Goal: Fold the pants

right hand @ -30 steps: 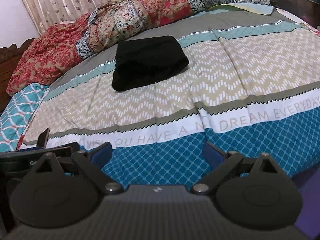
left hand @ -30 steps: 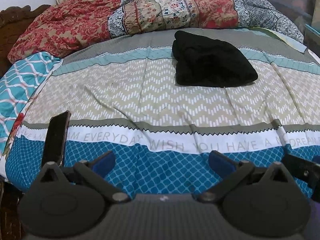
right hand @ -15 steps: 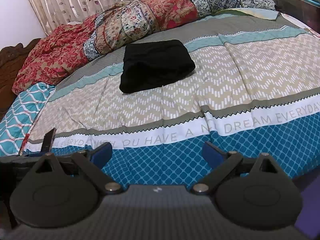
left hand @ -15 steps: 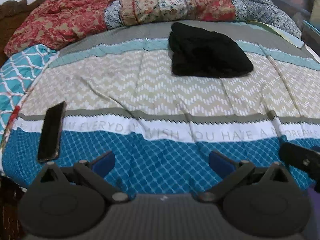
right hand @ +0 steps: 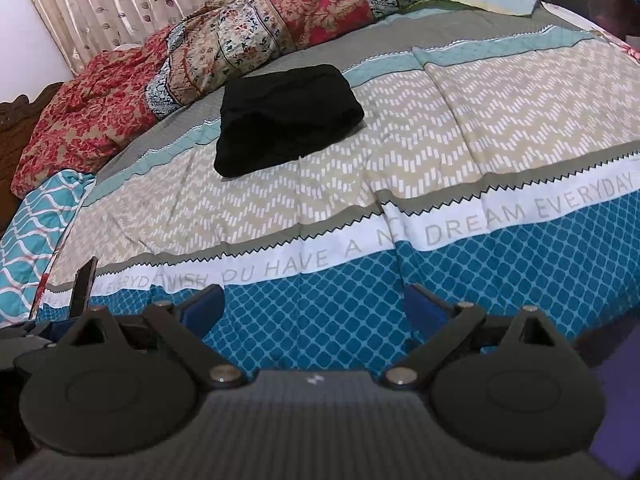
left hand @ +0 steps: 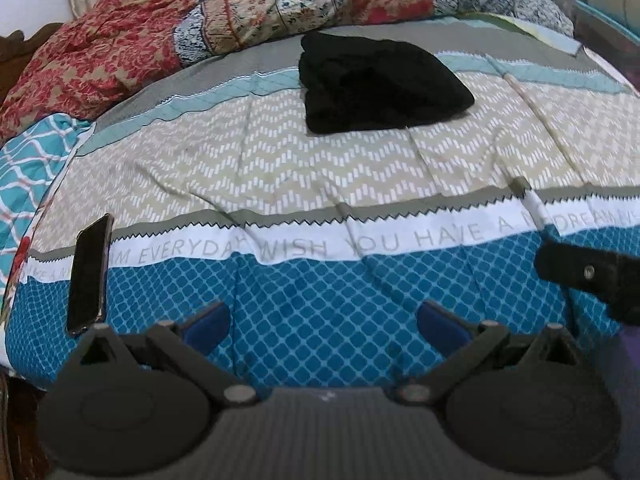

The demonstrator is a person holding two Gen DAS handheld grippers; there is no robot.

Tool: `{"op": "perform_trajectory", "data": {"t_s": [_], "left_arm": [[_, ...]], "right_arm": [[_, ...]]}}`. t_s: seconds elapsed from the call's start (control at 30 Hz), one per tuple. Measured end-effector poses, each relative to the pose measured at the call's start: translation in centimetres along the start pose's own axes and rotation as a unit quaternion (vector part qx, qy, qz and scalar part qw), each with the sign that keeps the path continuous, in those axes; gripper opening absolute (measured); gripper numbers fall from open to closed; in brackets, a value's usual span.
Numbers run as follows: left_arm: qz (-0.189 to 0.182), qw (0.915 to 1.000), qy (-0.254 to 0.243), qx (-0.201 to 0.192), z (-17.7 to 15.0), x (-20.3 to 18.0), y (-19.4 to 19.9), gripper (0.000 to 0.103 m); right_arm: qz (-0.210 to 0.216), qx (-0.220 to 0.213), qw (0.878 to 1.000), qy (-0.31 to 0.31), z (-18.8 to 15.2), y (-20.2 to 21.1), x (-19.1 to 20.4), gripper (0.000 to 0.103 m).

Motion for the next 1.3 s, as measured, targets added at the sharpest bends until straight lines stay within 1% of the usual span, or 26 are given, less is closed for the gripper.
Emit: {"op": "perform_trajectory", "data": {"t_s": [0.1,0.3,0.5,1.3], "left_arm": [[0.007,0.9999,-0.010,0.003,-0.2,-0.3,-0.1,0.103],[0.006,0.9998,-0.012,0.016,-0.4,-0.4,-0.5,0.103],[0.009,0.9996,-0.017,0.021,-0.6,-0.5,-0.7,0.103],[0.006,0.9987,-0.004,0.051,-1.8,0.1,-1.7,0.103]], "right_arm": [[0.001,0.003,1.000,-0.007,-0.1,-0.2,-0.2,0.098],[0.002,0.004,1.000,-0.014,-0.1,-0.3,-0.5,0.098],[0.002,0.006,1.000,-0.022,-0.2,-0.4,-0.9,0.098],[0.005,0.015,1.000,-0.027,-0.7,-0.9,-0.7,0.098]]}}
Point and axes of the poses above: each gripper's, at about its wrist camera, not at the fingertips, and y roughly against the way its jaws point, x to its left, z to its top, the point moved 8 cm from there along -y, roughly the way its jaws point, and after that the axes turned 6 degrees about z, right-handed, at the moved point
